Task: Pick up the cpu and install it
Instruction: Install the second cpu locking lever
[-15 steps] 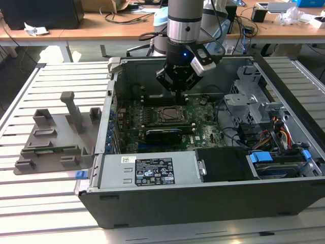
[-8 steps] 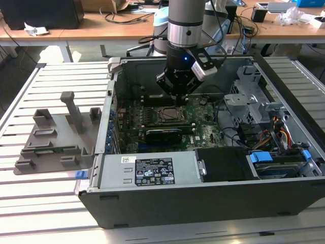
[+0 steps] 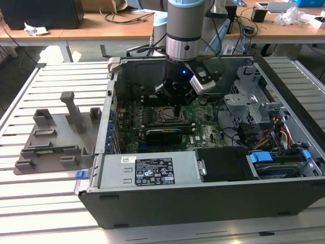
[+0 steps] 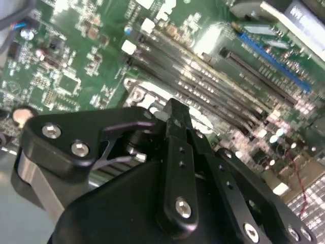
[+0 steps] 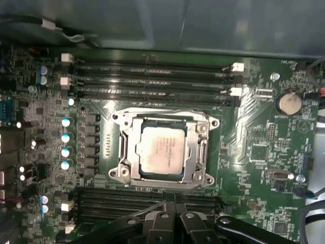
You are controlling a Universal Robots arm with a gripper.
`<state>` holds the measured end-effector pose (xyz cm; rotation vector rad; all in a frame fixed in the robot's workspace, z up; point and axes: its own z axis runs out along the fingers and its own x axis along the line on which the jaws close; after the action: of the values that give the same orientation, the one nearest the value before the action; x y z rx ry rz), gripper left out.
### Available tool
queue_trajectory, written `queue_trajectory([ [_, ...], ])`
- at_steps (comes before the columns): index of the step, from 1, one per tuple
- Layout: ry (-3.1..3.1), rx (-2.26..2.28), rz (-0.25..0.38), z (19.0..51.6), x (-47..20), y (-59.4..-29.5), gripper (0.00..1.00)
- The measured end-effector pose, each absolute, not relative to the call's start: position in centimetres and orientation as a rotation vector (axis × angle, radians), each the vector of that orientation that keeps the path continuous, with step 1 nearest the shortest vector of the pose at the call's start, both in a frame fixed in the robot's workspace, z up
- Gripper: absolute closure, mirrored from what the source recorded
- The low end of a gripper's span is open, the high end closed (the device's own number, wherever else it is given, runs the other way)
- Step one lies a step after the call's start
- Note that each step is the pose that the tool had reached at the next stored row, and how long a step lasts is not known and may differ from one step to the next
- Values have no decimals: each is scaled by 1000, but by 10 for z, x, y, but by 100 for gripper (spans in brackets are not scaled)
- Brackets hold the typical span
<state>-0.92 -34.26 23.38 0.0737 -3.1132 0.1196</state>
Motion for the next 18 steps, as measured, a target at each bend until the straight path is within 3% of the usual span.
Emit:
queue_trajectory([
  [1, -3113, 74, 112, 233, -9, -346, 89],
  [7, -3117, 76, -100, 233, -10, -359, 89],
  [9, -3116, 77, -140, 233, -12, -370, 89],
  [18, -3116, 77, -157, 222, -35, -379, 89],
])
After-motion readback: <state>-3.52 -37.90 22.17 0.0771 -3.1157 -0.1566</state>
